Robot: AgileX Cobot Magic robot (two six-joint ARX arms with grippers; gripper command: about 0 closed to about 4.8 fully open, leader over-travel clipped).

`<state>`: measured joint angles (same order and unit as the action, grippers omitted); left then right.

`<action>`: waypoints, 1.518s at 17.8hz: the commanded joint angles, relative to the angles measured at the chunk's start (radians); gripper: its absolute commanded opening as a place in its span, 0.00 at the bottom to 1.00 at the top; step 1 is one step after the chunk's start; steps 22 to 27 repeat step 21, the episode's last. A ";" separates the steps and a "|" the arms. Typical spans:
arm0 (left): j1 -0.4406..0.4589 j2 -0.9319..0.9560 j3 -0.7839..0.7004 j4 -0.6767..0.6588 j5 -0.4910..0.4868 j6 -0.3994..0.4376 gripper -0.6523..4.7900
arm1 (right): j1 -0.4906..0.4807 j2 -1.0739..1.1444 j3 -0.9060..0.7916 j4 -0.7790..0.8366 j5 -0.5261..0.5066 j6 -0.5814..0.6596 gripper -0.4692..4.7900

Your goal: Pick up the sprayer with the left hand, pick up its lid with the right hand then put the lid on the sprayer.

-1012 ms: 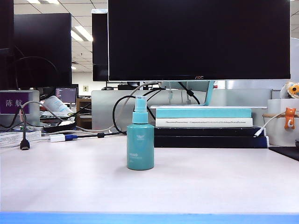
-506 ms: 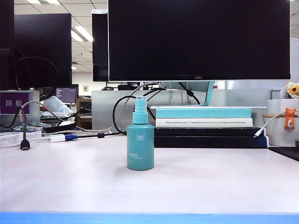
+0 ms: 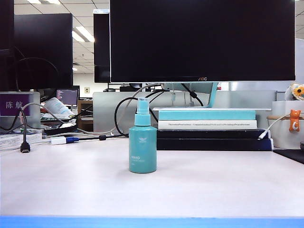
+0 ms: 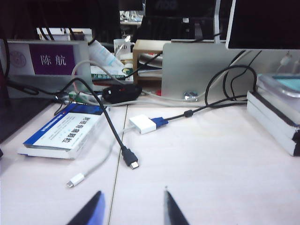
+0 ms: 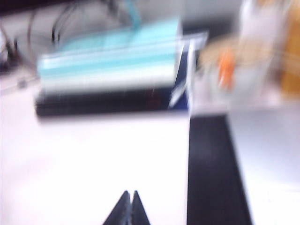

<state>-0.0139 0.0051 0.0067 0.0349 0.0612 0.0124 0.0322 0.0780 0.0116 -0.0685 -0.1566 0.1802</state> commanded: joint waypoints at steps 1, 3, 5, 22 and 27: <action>0.001 -0.004 0.000 -0.024 -0.039 0.055 0.21 | 0.024 0.002 -0.005 -0.004 0.001 -0.007 0.08; 0.001 -0.004 0.000 -0.031 -0.063 0.060 0.11 | 0.032 0.002 -0.005 -0.003 0.000 -0.019 0.08; 0.001 -0.004 0.000 -0.036 -0.061 0.059 0.11 | 0.032 0.002 -0.005 0.002 -0.006 -0.008 0.08; 0.000 -0.004 0.000 -0.022 -0.061 0.062 0.12 | 0.031 0.002 -0.005 -0.010 -0.001 0.040 0.08; 0.000 -0.004 0.000 -0.022 -0.061 0.062 0.12 | 0.031 0.002 -0.005 -0.010 -0.001 0.040 0.08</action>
